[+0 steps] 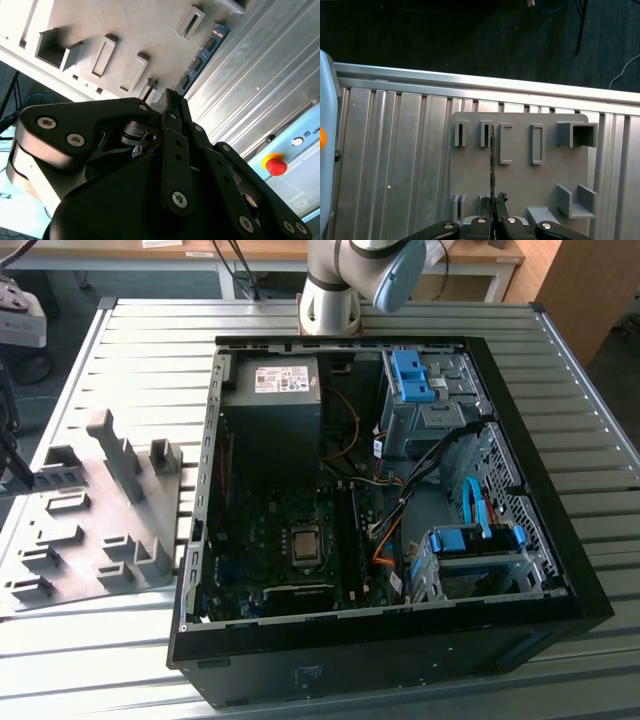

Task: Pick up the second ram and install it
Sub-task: 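Pick up the second ram and move it above second insertion slot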

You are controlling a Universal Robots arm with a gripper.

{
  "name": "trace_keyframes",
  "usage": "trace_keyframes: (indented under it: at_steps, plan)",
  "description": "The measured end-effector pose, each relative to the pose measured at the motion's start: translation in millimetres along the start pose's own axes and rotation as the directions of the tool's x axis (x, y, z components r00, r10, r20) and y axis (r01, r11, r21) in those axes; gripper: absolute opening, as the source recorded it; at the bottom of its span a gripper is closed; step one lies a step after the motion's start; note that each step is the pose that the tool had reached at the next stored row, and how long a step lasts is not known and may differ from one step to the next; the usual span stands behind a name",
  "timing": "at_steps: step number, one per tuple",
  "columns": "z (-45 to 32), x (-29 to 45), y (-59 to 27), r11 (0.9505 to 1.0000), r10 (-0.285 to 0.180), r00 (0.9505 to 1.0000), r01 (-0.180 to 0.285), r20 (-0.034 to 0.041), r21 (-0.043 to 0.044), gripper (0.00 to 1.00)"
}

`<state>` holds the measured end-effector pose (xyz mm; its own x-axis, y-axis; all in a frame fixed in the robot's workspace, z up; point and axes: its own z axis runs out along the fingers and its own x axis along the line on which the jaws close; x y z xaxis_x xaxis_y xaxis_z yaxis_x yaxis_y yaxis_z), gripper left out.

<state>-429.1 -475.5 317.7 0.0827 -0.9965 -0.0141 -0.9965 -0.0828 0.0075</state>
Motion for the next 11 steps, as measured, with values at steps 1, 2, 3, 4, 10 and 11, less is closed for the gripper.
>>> trace_keyframes:
  at_steps: [1,2,3,4,10,11]
  plan:
    - [-1.2,0.0,0.0,1.0,0.0,1.0,0.0,0.0,0.0,0.14]
    - [-2.5,0.0,0.0,1.0,0.0,1.0,0.0,-0.0001,-0.0001,0.14]
    - [-3.8,0.0,0.0,1.0,0.0,1.0,0.0,-0.0001,-0.0002,0.14]
    - [-5.0,-0.1,0.0,1.0,0.0,1.0,0.0,-0.0001,-0.0001,0.14]
    - [-12.7,-0.2,0.1,1.0,0.0,1.0,0.0,-0.0001,-0.0001,0.14]
    - [-14.3,-0.2,0.1,1.0,0.0,1.0,0.0,-0.0001,-0.0001,0.14]
